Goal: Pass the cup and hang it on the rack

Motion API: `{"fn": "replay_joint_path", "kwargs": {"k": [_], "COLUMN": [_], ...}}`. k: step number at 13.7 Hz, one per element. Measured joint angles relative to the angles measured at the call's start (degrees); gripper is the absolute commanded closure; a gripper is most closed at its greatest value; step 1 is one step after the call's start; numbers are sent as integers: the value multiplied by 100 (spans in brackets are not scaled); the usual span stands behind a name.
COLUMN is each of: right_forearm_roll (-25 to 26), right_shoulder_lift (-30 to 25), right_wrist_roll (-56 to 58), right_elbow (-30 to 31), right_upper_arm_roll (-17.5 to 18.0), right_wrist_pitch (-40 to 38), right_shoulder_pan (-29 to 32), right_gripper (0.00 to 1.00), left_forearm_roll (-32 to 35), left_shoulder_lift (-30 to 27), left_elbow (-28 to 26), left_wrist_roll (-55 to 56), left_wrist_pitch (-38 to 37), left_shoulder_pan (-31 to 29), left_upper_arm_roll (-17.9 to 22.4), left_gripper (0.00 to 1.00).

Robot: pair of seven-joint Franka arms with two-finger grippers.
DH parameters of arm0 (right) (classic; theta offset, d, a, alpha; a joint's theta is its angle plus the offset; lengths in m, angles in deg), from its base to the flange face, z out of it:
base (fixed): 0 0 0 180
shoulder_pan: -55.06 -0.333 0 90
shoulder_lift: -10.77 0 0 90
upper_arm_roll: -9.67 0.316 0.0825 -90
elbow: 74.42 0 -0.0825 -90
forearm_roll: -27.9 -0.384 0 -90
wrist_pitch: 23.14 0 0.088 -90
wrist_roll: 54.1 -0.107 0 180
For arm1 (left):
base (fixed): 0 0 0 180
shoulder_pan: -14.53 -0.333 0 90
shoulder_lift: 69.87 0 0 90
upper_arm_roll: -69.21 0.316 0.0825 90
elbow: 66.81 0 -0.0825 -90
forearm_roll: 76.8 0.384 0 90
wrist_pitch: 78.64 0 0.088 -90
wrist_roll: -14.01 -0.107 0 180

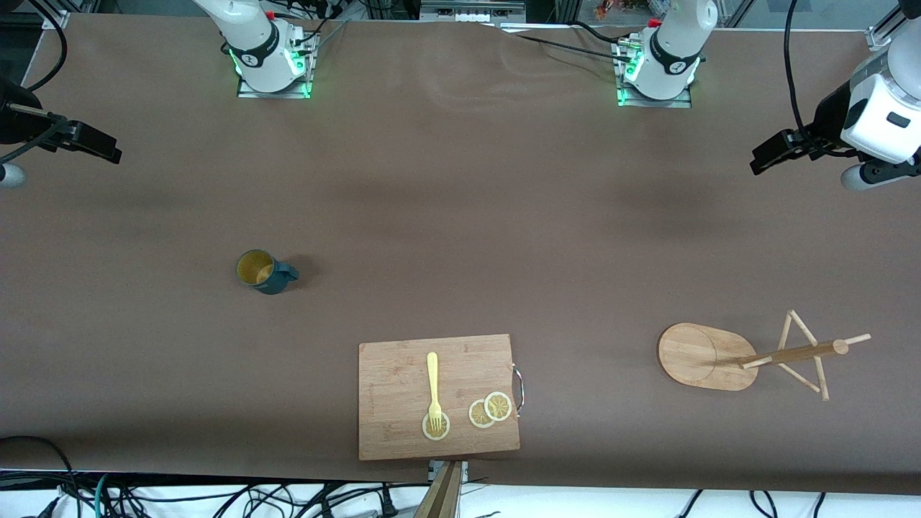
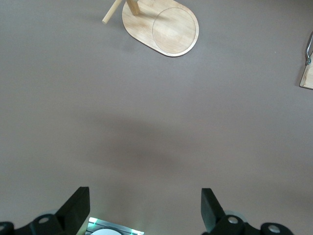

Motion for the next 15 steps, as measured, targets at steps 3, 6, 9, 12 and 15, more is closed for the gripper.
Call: {"fn": "replay_joint_path", "kwargs": {"k": [3, 6, 9, 12, 15], "right_forearm_roll": [0, 0, 0, 0, 0], "right_shoulder_lift": [0, 7, 55, 70, 71], "right_wrist_roll": [0, 0, 0, 6, 51], "right_elbow": [0, -2, -67, -80, -82], "right_upper_arm_roll": [-2, -2, -2, -3, -5], "right_wrist_pitch": [1, 3, 3, 3, 3], "right_shoulder_pan": [3, 4, 4, 4, 7], "right_gripper": [0, 0, 0, 0, 0], "left_forearm_roll": [0, 0, 0, 0, 0], "left_shoulder_lift": [0, 0, 0, 0, 0], "left_elbow": [10, 23, 25, 27, 27], "left_wrist_roll": [0, 0, 0, -6, -12], "left_wrist_pitch": [0, 0, 0, 0, 0], "left_shoulder_pan": [0, 0, 0, 0, 0], "left_upper_arm_roll": [0, 0, 0, -1, -1], "left_gripper": [0, 0, 0, 0, 0]}}
